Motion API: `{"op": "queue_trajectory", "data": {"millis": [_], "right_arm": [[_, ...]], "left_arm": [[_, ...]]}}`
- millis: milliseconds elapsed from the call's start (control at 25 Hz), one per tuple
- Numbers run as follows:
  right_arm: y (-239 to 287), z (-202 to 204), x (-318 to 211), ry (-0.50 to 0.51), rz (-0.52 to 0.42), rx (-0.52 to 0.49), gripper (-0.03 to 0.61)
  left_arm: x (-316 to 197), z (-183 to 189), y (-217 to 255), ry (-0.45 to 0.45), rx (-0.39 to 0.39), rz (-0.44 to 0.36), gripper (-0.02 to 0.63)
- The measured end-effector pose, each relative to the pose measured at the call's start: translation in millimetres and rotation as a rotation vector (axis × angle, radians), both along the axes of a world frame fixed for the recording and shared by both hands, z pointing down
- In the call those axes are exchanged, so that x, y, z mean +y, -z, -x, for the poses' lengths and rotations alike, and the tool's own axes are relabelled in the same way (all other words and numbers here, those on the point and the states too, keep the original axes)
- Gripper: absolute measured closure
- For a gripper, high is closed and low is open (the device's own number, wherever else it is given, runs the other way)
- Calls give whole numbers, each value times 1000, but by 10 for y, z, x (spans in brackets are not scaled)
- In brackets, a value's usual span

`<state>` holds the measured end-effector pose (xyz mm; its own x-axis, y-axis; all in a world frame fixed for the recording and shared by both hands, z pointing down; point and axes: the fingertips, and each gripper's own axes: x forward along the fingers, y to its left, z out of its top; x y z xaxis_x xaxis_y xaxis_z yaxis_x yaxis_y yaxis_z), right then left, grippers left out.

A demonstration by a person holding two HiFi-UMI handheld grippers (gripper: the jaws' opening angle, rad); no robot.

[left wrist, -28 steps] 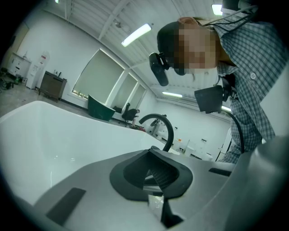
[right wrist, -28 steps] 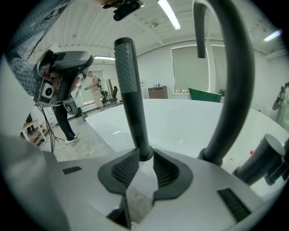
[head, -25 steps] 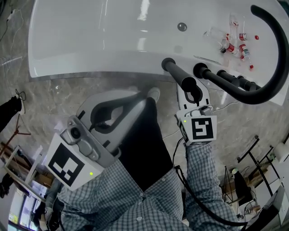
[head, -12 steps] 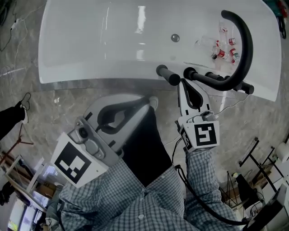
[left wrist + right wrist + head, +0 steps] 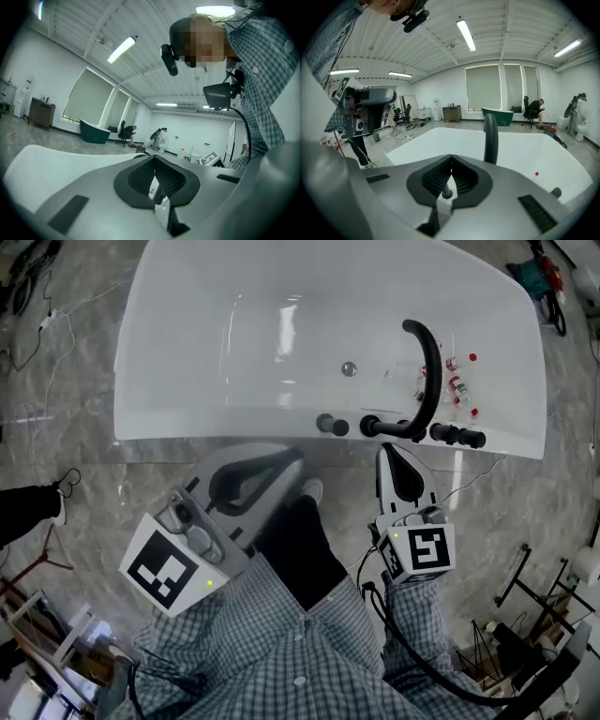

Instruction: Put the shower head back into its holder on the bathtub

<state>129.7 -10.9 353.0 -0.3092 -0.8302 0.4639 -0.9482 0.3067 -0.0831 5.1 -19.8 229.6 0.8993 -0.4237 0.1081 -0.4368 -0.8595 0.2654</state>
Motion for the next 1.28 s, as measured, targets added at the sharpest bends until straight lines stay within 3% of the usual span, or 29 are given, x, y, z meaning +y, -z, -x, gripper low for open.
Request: {"op": "queue_trajectory", "data": {"millis": [480,800,1280], "right_arm": [[1370,59,51,16,-143,-66,560],[1899,142,179,52,-228,-63,560],[2398,232,36,76,-329,-64,560]], "left_arm": [[208,98,921,13,13,-85,606],[330,259,1250,39,-13,-146,606],[335,181,1652,23,44,-209,606]]}}
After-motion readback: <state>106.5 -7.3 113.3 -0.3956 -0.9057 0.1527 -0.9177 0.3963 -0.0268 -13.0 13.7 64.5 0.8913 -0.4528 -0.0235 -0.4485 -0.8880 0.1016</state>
